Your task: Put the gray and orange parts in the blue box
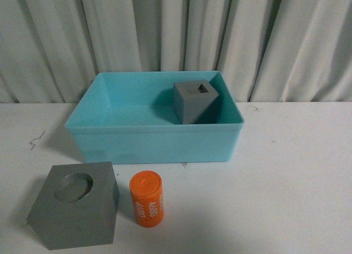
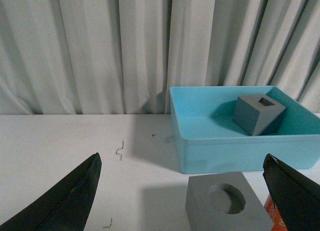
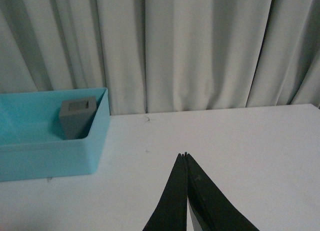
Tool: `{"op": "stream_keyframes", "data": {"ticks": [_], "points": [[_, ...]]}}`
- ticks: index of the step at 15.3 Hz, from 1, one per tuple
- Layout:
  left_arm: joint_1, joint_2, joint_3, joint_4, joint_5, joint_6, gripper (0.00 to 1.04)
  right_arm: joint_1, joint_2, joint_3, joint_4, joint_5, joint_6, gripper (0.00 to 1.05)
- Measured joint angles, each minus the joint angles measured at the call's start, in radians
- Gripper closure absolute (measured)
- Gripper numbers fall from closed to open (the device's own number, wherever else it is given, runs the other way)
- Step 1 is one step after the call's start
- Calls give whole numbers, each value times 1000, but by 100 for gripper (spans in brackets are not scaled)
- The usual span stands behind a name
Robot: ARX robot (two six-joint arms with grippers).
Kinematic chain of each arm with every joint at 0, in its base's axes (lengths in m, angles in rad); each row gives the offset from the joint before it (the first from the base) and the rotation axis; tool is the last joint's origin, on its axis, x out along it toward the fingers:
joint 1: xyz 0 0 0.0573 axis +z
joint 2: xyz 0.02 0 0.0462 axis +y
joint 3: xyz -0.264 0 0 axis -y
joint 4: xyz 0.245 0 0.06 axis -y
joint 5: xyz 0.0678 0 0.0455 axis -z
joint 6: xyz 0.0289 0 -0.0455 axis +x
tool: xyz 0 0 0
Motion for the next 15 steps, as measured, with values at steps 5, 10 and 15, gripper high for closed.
{"op": "stream_keyframes", "data": {"ticks": [5, 10, 15], "points": [[0, 0, 0, 0, 0, 0, 7, 0, -63, 0, -35, 1, 0, 103], [0, 0, 0, 0, 0, 0, 7, 0, -98, 0, -82, 1, 0, 103], [0, 0, 0, 0, 0, 0, 7, 0, -192, 0, -176, 1, 0, 103]]}}
